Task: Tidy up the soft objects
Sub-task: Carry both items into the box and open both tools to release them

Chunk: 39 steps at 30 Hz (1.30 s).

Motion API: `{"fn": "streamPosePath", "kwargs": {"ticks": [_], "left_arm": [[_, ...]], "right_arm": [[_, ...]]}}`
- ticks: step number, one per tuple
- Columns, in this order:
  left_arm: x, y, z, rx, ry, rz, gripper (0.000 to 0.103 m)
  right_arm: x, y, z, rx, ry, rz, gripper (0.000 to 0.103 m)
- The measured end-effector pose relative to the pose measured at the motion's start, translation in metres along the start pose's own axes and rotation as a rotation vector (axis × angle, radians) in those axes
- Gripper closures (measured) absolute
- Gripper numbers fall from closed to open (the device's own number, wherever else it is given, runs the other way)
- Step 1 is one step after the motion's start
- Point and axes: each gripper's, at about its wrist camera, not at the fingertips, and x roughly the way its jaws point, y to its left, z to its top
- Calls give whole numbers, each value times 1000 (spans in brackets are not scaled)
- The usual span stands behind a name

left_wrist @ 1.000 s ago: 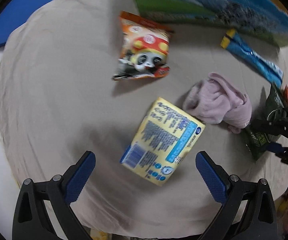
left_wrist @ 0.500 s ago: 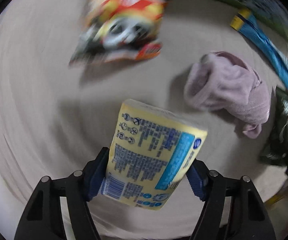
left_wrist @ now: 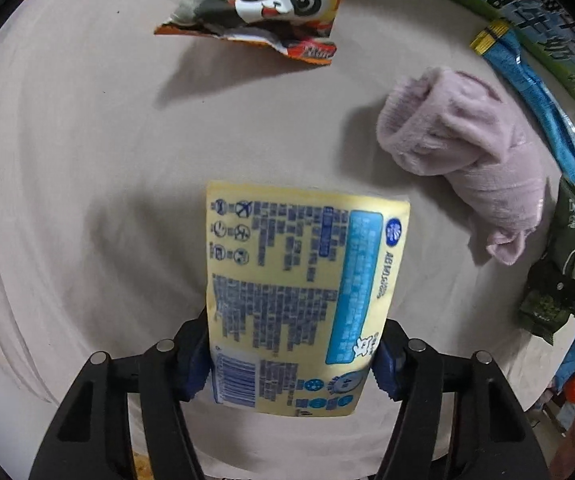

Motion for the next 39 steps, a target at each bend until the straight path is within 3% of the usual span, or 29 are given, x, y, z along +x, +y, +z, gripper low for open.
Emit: {"fn": "streamPosePath", "kwargs": {"ticks": [4,9,14,19,23,29,32,39], "left_arm": [[-36,5,-13,-1,-44,10,41],[-85,-1,-66,14,-120,9,41],[-146,-7,-98,50,-211,-27,41],[-216,-30,-104,97,-302,-53,41],[-257,-47,-98,106,-377,-79,41],[-323,-66,-62,133,-471,-110,41],[-340,-74,-26,132,-501,-127,41],[-327,-89,78,121,-478,-146,41]], "right_arm": [[-8,-1,-17,-25,-12,9,62],[-34,-5,-37,-64,-50,62,63],[-73,-7,-54,-104,-106,132,64],[-147,4,-71,-153,-182,202,64],[-187,0,-62,-189,-250,251,64],[-268,-1,-40,-246,-350,306,64],[-294,0,-7,-270,-399,303,64],[-292,14,93,-278,-423,282,64]]}}
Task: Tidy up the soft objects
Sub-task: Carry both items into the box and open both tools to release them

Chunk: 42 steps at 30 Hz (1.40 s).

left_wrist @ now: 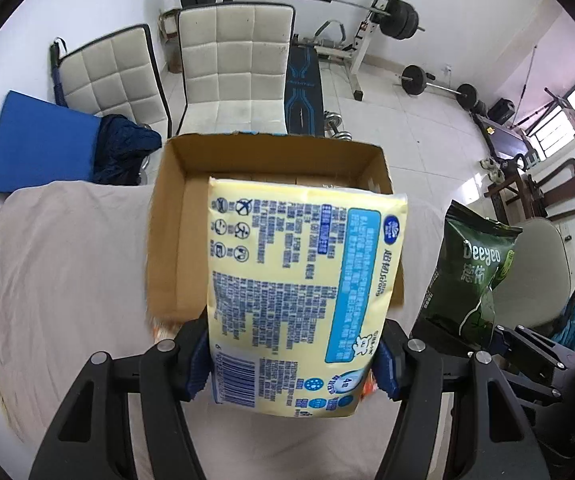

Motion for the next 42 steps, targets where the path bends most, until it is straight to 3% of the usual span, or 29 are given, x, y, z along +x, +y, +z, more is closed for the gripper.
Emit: {"fn": "streamPosePath", "kwargs": {"ticks": [7,10,15,25,28,30,31,37,40,42], "left_arm": [[84,19,51,-76,131,-42,41],[127,25,67,-100,198,-46,41],[178,34,84,-132,266,-46,41],[216,26,105,-99,310,-45,41],[222,22,106,-86,329,-22,40],[224,20,105,-83,351,-4,40],[224,20,105,-81,356,-4,40],[207,18,107,-61,313,36,36],[193,20,105,-59,288,50,34],[180,22,102,-58,259,64,24]], "right_arm": [[95,-21,76,5,82,-23,64],[137,-27,93,4,129,-37,64],[194,-31,109,-3,191,-66,64],[254,-32,123,-15,223,-115,63],[259,-36,119,7,245,-111,54],[260,-37,117,13,243,-118,34],[259,-37,117,9,239,-118,30],[246,-32,112,-17,229,-121,25],[237,-28,106,-24,214,-135,9],[228,-27,100,-32,202,-130,1]]}}
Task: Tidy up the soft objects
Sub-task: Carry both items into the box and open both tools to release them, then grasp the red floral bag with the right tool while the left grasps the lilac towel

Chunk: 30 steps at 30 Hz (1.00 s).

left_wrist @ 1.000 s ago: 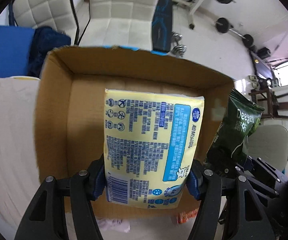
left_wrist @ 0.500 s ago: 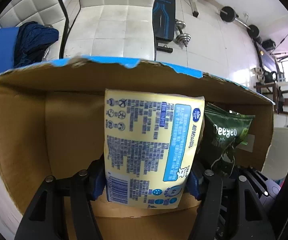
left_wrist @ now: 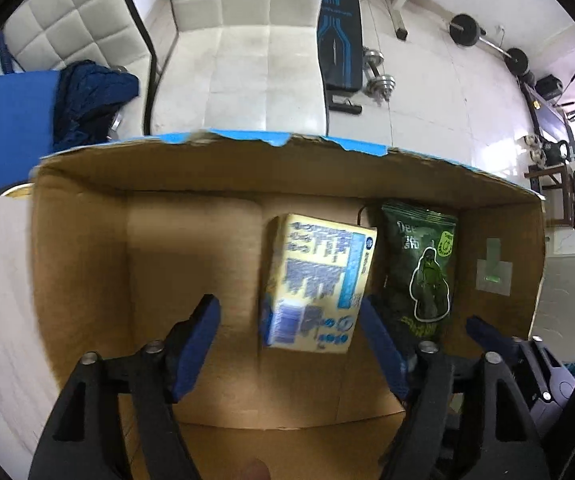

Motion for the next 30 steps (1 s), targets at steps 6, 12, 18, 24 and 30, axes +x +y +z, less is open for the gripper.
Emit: {"fn": "streamPosePath", "kwargs": {"ticks": [6,12,18,24,30], "left_arm": [[-36,3,-28,24,-76,50,7],[-63,11,-63,10,-126,65,5],[-94,21,-100,-23,-193,78,5],[-126,18,-138,-7,-257,113,5],[-152,19,-172,-3,-312,125,5]], "right_arm": [[-21,2,-22,24,-16,-20,0],[-56,6,-60,39,-27,-33,0],[-88,22,-95,29,-79,-58,0],[-120,35,-128,19,-136,-66,0],[-148,42,-159,16,-184,-60,0]]}}
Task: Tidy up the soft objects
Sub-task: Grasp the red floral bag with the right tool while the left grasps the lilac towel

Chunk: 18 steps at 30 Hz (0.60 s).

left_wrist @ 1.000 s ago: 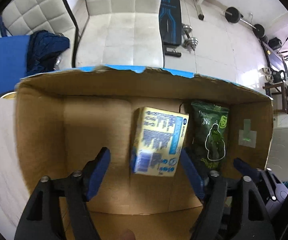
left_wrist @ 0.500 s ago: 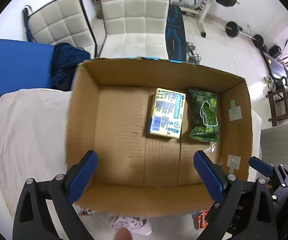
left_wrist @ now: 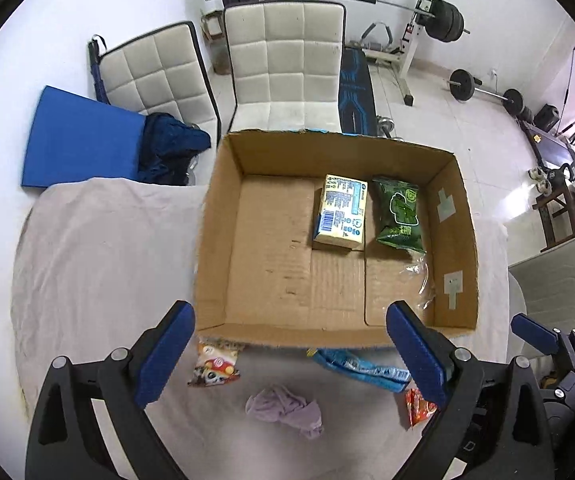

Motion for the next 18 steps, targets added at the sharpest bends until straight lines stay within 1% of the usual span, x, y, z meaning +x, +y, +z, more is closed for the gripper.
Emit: {"fn": "streamPosePath", "kwargs": {"ticks": [2,6,9,12,14,16,18], "left_arm": [[-10,1,-6,0,-17,-1,5],[-28,0,-18,5,-40,-1,5],[-35,3,-27,1,-23,-21,5],[-34,14,-44,-33,2,-45,5],[-22,28,-65,-88,44,-52,5],[-5,38,-83,-138,102,-77,5],[18,43,-104,-175,169,-83,5]], "right_arm": [[-9,1,-8,4,-13,13,0],[-19,-2,-23,25,3,42,0],[-18,-14,-38,62,29,77,0],[-3,-34,-60,123,81,102,0],[14,-48,-79,171,121,104,0],[32,-64,-96,232,157,107,0],[52,-81,-113,301,193,109,0]]}}
